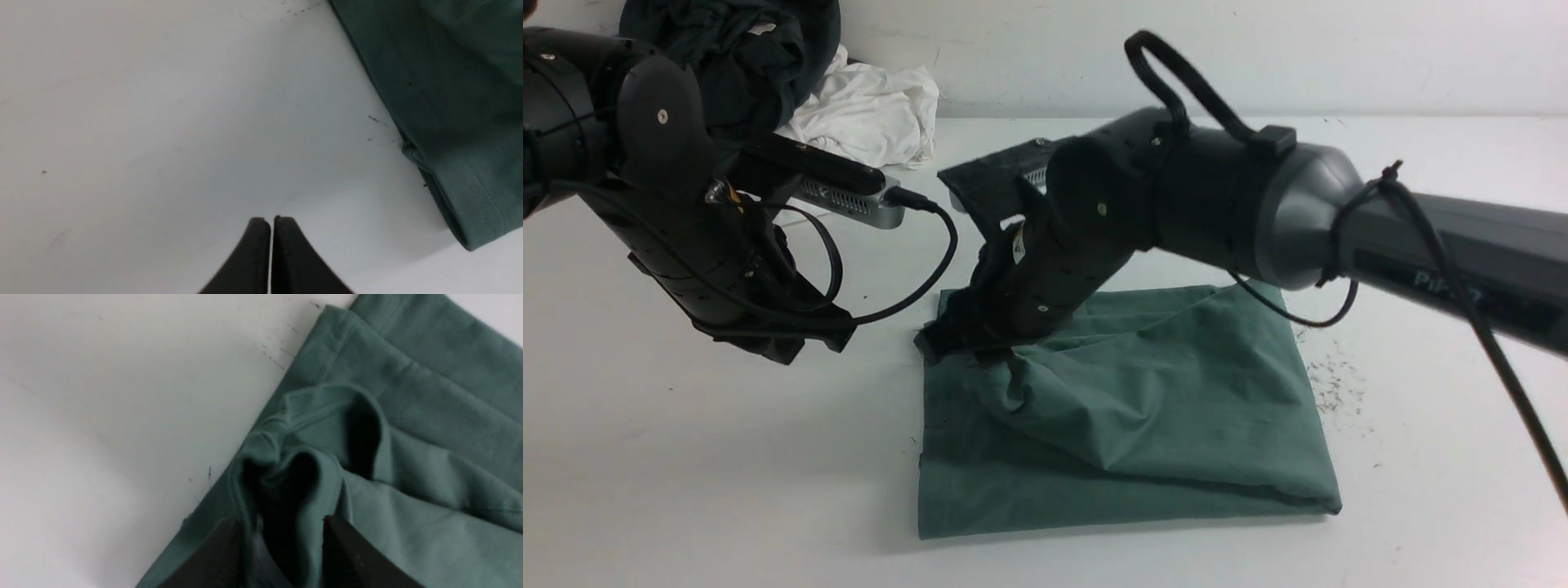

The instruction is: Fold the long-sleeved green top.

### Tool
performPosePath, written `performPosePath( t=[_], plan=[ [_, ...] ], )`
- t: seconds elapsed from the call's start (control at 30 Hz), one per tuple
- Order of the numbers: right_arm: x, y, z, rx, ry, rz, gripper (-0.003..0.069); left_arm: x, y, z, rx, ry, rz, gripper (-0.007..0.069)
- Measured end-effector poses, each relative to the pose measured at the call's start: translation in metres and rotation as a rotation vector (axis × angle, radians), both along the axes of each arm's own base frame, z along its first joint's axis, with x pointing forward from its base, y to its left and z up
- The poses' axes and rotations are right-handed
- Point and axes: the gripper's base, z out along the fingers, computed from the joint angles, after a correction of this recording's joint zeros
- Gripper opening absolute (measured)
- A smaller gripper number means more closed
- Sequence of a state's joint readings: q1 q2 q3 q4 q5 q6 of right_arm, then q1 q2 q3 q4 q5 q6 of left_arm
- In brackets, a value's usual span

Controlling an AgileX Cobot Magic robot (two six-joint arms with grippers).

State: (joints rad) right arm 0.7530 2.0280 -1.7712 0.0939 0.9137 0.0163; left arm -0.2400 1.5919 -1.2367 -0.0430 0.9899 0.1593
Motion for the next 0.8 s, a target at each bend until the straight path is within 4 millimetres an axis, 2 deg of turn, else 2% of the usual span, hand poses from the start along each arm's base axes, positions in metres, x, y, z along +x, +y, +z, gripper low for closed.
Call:
performPosePath(
  t=[0.1, 0.13, 0.17, 0.23, 0.37, 0.43, 0.47, 0.57, 0.6, 0.67, 0.7, 0.77, 0.8],
  plan=[
    [0.006, -0.017, 0.028, -0.07, -0.029, -0.005, 0.0431, -0.002, -0.004, 0.002, -0.031, 0.001, -0.001, -0.0008],
    [0.006, -0.018, 0.03, -0.077, -0.031, -0.007, 0.0435, -0.002, -0.004, 0.002, -0.031, 0.001, -0.002, -0.0008],
    [0.01, -0.032, 0.042, -0.133, -0.059, -0.018, 0.0454, -0.004, -0.011, 0.003, -0.055, 0.002, -0.023, -0.0008],
    [0.015, -0.059, 0.057, -0.234, -0.087, -0.064, 0.0458, -0.007, -0.027, 0.004, -0.091, -0.016, -0.079, -0.0008],
    [0.031, -0.103, 0.057, -0.332, -0.084, -0.157, 0.0409, -0.012, -0.067, 0.002, -0.16, -0.073, -0.2, -0.0008],
    [0.037, -0.123, 0.042, -0.357, -0.029, -0.199, 0.0356, -0.01, -0.084, -0.006, -0.176, -0.092, -0.24, -0.0008],
    [0.038, -0.127, 0.036, -0.363, -0.004, -0.206, 0.0343, -0.008, -0.088, -0.011, -0.176, -0.09, -0.249, -0.0008],
    [0.036, -0.151, -0.007, -0.356, 0.136, -0.248, 0.0231, 0.001, -0.098, -0.041, -0.154, -0.029, -0.254, -0.0008],
    [0.037, -0.152, -0.009, -0.348, 0.135, -0.253, 0.0216, 0.002, -0.098, -0.046, -0.149, -0.017, -0.254, -0.0008],
    [0.032, -0.161, -0.045, -0.298, 0.186, -0.277, 0.0128, 0.011, -0.099, -0.08, -0.107, 0.069, -0.245, -0.0008],
    [0.031, -0.162, -0.047, -0.293, 0.187, -0.279, 0.0128, 0.011, -0.098, -0.08, -0.106, 0.068, -0.246, -0.0008],
    [0.023, -0.165, -0.077, -0.241, 0.19, -0.294, 0.0055, 0.019, -0.095, -0.111, -0.075, 0.143, -0.23, -0.0008],
    [0.02, -0.166, -0.086, -0.224, 0.18, -0.298, 0.0032, 0.023, -0.094, -0.115, -0.079, 0.15, -0.216, -0.0008]
  ],
)
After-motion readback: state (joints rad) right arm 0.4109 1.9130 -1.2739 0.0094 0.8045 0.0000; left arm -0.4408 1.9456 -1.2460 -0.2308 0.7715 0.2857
